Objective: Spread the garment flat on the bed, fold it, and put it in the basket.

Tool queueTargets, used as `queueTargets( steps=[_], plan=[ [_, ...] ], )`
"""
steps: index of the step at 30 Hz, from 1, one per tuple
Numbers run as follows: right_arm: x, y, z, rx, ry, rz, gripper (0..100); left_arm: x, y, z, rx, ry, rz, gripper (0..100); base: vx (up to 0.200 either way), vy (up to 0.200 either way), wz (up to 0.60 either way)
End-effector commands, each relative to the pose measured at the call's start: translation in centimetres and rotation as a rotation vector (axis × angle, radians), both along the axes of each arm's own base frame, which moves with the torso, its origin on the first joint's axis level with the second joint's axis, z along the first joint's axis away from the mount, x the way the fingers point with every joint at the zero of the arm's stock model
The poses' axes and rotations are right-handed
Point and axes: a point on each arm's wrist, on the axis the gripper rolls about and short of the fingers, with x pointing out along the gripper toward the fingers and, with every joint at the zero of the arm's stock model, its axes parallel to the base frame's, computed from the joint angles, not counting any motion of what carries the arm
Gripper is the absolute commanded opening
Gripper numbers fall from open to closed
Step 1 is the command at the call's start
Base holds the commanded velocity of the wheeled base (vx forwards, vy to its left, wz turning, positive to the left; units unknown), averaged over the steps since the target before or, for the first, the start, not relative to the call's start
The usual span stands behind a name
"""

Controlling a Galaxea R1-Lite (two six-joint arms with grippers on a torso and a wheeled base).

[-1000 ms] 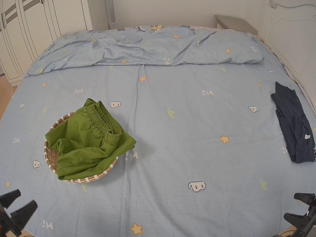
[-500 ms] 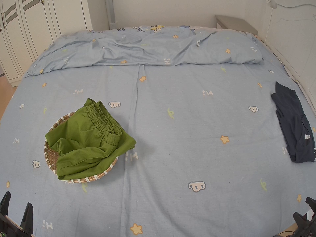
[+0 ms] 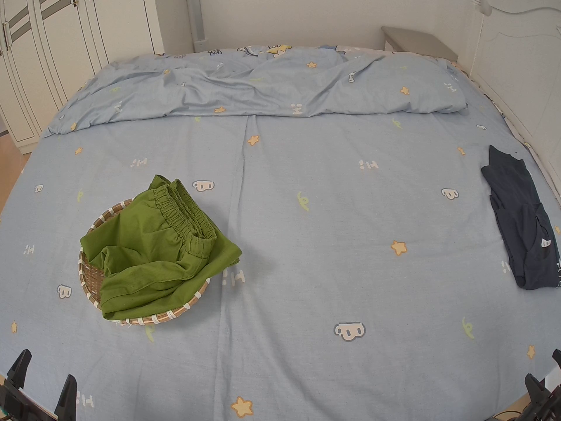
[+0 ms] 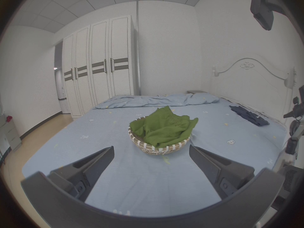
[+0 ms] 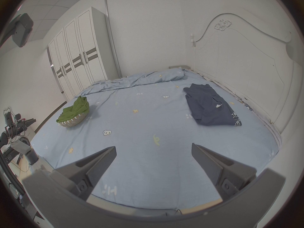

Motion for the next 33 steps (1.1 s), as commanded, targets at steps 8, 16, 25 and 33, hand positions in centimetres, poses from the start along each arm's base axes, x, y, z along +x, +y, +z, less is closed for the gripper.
queueTargets(
  steps=[8,16,25,33],
  plan=[
    [0.3,1.1,0.6,-0.015,0.080,-0.203,100,0.0,0.0,-0.6,-0.030,0.014,-0.013,100,0.000,0.000,0.00],
    [-0.6,1.6,0.0,-0.013,0.006,-0.258,100,0.0,0.0,-0.6,-0.032,0.014,-0.013,100,0.000,0.000,0.00],
    [-0.2,1.3,-0.2,-0.038,-0.018,-0.383,100,0.0,0.0,-0.6,-0.032,0.014,-0.013,100,0.000,0.000,0.00],
    [2.8,1.9,-1.0,-0.042,-0.370,-0.122,100,0.0,0.0,-0.6,-0.032,0.012,-0.013,100,0.000,0.000,0.00]
  ],
)
